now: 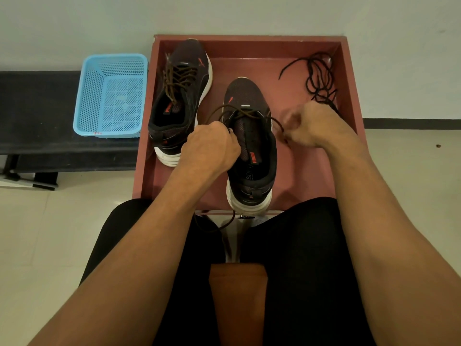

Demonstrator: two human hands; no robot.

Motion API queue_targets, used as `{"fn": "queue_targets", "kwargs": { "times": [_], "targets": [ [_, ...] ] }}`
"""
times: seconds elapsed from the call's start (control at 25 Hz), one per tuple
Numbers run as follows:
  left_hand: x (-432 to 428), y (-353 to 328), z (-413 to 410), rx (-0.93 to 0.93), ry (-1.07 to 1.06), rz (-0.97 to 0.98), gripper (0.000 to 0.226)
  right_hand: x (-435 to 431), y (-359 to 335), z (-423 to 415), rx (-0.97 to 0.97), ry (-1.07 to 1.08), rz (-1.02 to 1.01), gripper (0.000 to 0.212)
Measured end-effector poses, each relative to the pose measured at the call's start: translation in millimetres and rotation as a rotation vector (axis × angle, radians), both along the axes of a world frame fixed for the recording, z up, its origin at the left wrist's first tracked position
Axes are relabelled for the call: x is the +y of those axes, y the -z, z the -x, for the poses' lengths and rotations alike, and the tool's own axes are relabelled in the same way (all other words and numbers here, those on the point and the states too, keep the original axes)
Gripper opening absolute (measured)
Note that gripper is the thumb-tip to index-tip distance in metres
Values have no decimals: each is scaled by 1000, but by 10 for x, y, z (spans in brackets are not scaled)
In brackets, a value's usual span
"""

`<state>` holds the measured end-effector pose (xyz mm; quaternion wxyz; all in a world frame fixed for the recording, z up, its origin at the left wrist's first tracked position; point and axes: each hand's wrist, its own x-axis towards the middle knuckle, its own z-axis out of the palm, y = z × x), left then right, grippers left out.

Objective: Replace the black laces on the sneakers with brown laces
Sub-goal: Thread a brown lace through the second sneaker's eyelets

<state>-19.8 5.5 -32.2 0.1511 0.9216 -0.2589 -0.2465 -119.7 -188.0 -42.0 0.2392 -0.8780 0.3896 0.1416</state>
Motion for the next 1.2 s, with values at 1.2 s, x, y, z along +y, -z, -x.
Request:
{"fn": "queue_targets", "kwargs": {
  "times": [1.2],
  "targets": [
    [-69, -18, -67, 16, -14, -17, 39, -75, 108, 46, 77, 163, 22, 34]
  ]
}}
